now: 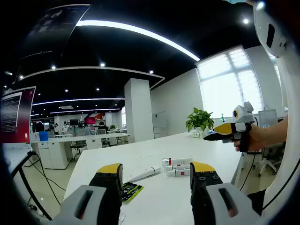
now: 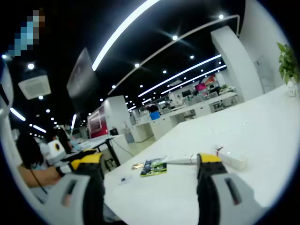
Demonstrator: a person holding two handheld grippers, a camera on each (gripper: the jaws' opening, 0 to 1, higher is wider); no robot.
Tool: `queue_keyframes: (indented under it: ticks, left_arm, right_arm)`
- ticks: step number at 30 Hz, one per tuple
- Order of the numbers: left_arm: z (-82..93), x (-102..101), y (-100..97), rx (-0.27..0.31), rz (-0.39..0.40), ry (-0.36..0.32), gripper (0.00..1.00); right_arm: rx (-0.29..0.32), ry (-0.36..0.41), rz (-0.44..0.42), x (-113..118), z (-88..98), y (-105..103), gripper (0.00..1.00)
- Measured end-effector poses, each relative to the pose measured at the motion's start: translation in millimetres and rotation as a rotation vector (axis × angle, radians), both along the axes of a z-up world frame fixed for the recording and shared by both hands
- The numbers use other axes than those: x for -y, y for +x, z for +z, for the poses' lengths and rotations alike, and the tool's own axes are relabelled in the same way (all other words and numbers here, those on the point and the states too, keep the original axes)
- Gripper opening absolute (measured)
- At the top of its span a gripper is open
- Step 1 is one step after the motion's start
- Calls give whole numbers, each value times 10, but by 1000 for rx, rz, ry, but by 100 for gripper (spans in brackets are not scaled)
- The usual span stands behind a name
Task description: Arrange the skincare products in the storage area until every visible bottle or jar stands upright without overlapping.
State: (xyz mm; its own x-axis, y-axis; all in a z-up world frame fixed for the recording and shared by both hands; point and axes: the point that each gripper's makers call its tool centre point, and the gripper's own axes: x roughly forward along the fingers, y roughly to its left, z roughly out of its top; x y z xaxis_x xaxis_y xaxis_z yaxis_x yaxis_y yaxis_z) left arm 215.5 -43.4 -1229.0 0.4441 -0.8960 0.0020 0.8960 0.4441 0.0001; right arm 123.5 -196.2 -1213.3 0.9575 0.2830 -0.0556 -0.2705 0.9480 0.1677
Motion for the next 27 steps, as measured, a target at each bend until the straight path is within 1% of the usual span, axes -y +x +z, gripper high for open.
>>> queue_keyframes:
  ticks: [2, 3, 5, 7, 8, 9, 10, 11, 13, 14, 15, 17, 18, 19, 20, 21, 22, 23, 25, 27]
  left_arm:
    - [-60, 1, 10, -20, 17, -9, 54]
    - [-90, 7, 15, -24, 24, 6, 55]
    - [-71, 5, 2, -14, 23, 10, 56]
    - [-29, -23, -3, -8, 29, 15, 56]
    - [-1, -41, -10, -7, 24, 12, 56]
    - [36, -61, -14, 3, 11, 2, 56]
    - [28, -86, 22, 6, -4, 12, 56]
    - [22, -95, 33, 5, -10, 16, 56]
    - [18, -143, 105, 1, -42, 20, 56]
    - [32, -158, 125, 8, -54, 18, 56]
    - [48, -181, 172, 18, -64, 15, 56]
    - [57, -207, 252, 18, -72, 14, 57]
    - [57, -218, 315, 8, -77, 10, 58]
    - [52, -221, 335, 2, -78, 9, 60]
    - [27, -228, 389, -11, -81, 10, 62]
    - [3, -236, 426, -13, -84, 15, 63]
    - [-35, -256, 472, -9, -87, 22, 63]
    - [-56, -274, 503, -11, -89, 23, 63]
    - [-104, -336, 579, -41, -85, 20, 64]
    - [-123, -421, 648, -54, -77, 11, 64]
  right_arm:
    - [2, -39, -7, 37, -26, -2, 83]
    - [2, -30, -13, 62, -62, 9, 83]
    - [-19, 6, -19, 98, -147, 73, 83]
    - [-30, 16, -20, 93, -174, 116, 83]
    - [-28, 10, -21, 82, -169, 147, 83]
    - [-11, -28, -24, 66, -150, 190, 82]
    - [-8, -57, -39, 53, -156, 257, 82]
    - [-13, -56, -39, 42, -167, 283, 82]
    - [-25, -52, -57, -2, -186, 399, 82]
    - [-25, -52, -65, -19, -181, 433, 82]
    - [-26, -50, -71, -52, -168, 477, 81]
    - [-20, -38, -89, -89, -137, 563, 80]
    - [-20, -29, -96, -102, -126, 606, 80]
    - [-20, -25, -99, -108, -122, 625, 80]
    - [-17, -22, -113, -143, -111, 703, 80]
    - [-18, -25, -120, -146, -115, 721, 80]
    - [-28, -49, -150, -130, -144, 773, 80]
    - [-41, -54, -159, -130, -168, 802, 79]
    - [-48, -34, -176, -137, -175, 863, 79]
    - [-46, -17, -193, -141, -174, 911, 80]
